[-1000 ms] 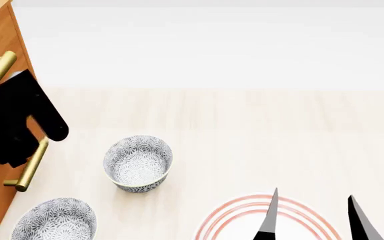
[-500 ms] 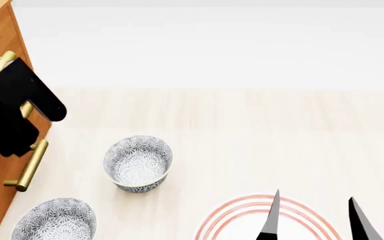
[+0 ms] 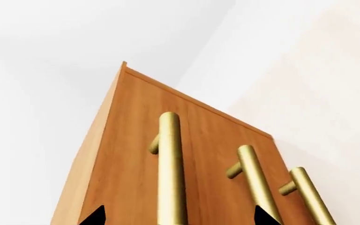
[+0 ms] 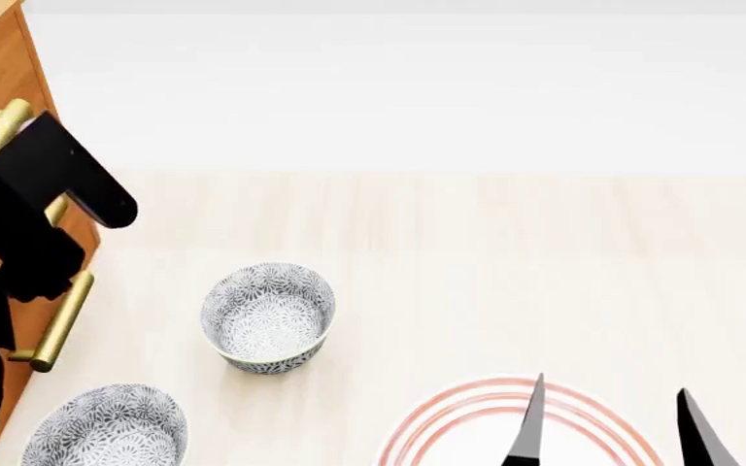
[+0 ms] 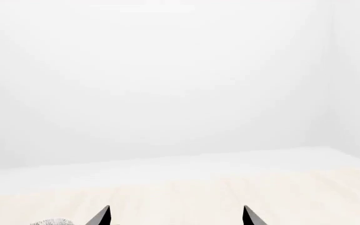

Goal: Open the top drawer of the cabinet.

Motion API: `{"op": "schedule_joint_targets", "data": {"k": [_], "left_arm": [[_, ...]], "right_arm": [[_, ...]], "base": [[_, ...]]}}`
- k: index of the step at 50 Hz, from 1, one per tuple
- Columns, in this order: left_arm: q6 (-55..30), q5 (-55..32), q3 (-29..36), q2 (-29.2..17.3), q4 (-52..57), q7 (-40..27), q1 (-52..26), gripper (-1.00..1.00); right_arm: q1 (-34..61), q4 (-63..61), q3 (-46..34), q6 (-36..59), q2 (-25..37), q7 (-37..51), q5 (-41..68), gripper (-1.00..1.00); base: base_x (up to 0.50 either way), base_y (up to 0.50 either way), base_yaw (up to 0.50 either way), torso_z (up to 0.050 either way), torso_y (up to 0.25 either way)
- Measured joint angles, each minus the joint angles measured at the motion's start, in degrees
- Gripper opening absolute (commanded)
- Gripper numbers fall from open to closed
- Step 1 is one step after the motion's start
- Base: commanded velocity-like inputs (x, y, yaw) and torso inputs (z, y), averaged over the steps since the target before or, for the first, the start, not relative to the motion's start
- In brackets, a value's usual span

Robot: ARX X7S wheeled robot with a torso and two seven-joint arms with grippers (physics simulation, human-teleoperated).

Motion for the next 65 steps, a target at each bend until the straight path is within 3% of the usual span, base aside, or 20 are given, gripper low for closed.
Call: {"op": "schedule_joint_targets", "data": {"k": [65], "left_arm": [[9.04,-0.5,-2.37,7.39,-26.15,-11.43,-5.74,1.0]], "right_arm": [[-0.04,0.92,-0.58,-0.85,1.08,0.74,0.97,1.0]], "base": [[0.0,0.0,0.0,0.0,0.0]]}}
